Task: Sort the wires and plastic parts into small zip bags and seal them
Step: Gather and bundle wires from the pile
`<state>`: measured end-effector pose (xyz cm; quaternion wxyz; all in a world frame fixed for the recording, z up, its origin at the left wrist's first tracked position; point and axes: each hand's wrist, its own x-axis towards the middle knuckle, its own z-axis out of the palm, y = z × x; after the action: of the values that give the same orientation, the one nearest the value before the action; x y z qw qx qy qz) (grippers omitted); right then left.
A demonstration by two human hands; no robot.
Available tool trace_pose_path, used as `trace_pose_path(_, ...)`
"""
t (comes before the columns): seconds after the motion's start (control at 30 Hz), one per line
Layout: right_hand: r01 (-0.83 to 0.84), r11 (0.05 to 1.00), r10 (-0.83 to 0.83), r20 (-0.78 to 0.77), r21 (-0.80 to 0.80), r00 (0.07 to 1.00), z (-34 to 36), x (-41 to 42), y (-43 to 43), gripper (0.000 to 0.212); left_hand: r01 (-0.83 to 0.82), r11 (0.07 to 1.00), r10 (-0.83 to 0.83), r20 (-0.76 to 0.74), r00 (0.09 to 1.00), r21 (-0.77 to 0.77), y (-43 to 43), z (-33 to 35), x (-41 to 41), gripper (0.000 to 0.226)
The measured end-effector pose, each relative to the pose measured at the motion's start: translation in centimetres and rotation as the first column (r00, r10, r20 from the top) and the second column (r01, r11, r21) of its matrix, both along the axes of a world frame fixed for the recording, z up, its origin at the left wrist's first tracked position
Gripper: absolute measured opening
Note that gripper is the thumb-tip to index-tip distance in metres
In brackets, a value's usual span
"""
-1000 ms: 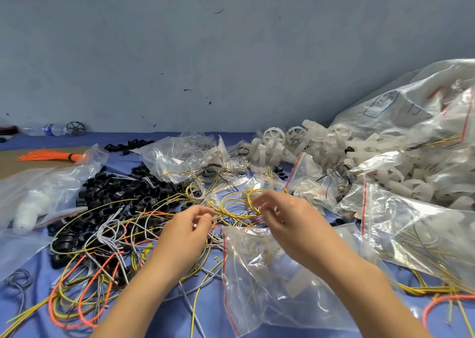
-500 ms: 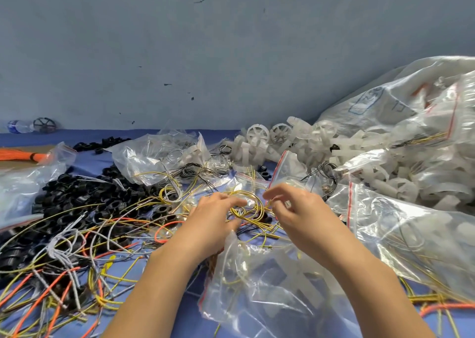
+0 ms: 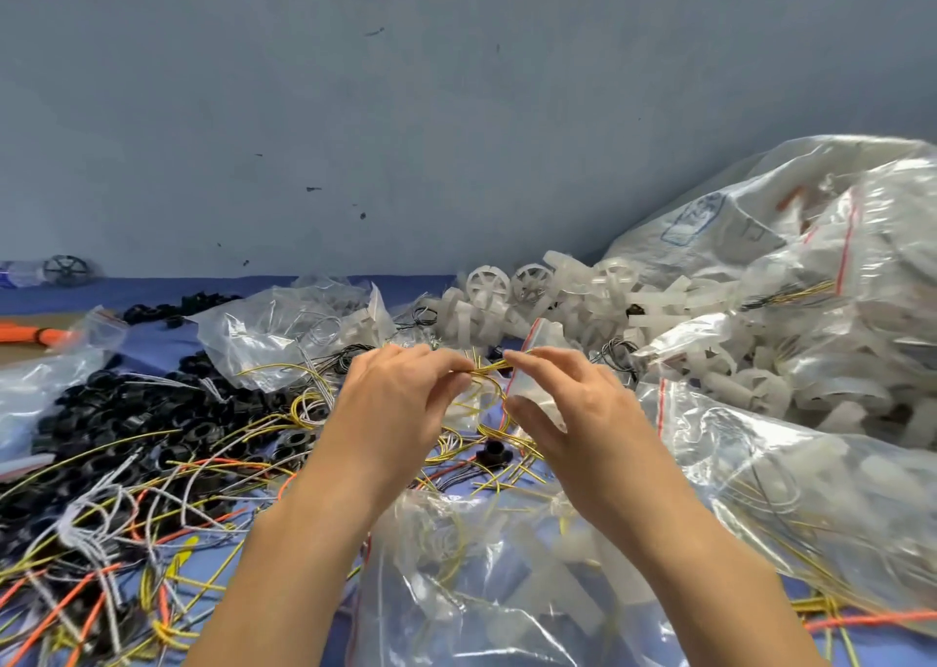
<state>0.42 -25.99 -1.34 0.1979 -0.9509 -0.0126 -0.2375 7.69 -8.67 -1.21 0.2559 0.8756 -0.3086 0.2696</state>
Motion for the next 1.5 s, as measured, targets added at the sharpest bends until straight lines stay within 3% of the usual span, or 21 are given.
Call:
trace_pose_path(0.13, 0.0, 0.997, 0.008, 0.102, -0.081, 0.995, 1.5, -1.1, 0.0, 0.044, 0.104, 0.995, -0.103, -0.017, 0.995, 0.013, 1.3, 1.7, -2.1, 0.023)
trace_pose_path(0.23, -0.106, 0.987, 0.122, 0.127, -0.124, 0.984, 1.8, -1.7, 0.8, 0.03, 0.166, 0.986, -0.165, -0.08, 0.983, 0.001, 1.9, 2.1, -3.4, 0.028)
trace_pose_path(0.33, -0.114, 0.985, 0.132, 0.133, -0.133, 0.982, 1.4, -1.7, 1.9, 0.019, 0.161, 0.987, -0.159, -0.093, 0.983, 0.014, 3.0, 1.5, -4.1, 0.031)
trace_pose_path(0.47, -0.122, 0.99, 0.108, 0.168, 0.074, 0.98, 0.7, -1.4, 2.4, 0.014, 0.102, 0.995, -0.099, -0.185, 0.978, 0.006, 5.9, 0.5, -4.3, 0.045)
trace_pose_path(0.6, -0.157, 0.947, 0.117, 0.155, 0.28, 0.981, 0.3, -0.9, 2.9, 0.009, 0.018, 1.0, -0.021, -0.215, 0.976, -0.012, 7.5, -0.6, -4.4, 0.025)
trace_pose_path(1.0, -0.168, 0.93, 0.17, 0.024, 0.328, 0.985, -0.4, -0.4, 4.8, 0.014, -0.232, 0.973, 0.23, -0.149, 0.962, 0.005, 8.8, -1.1, -4.6, 0.024)
trace_pose_path(1.2, -0.156, 0.924, 0.165, 0.007, 0.35, 0.986, -0.3, -0.4, 4.8, 0.025, -0.107, 0.987, 0.079, -0.216, 0.973, -0.119, 8.8, -1.2, -4.2, 0.026)
trace_pose_path(1.4, -0.154, 0.878, 0.181, -0.015, 0.454, 0.983, -0.4, -0.4, 4.7, 0.028, 0.013, 0.978, -0.087, -0.347, 0.934, -0.21, 8.4, -1.5, -4.3, 0.042)
trace_pose_path(1.5, -0.139, 0.824, 0.205, -0.06, 0.549, 0.977, -0.5, -0.3, 4.6, 0.028, -0.003, 0.965, -0.078, -0.297, 0.952, -0.261, 8.0, -1.8, -4.5, 0.043)
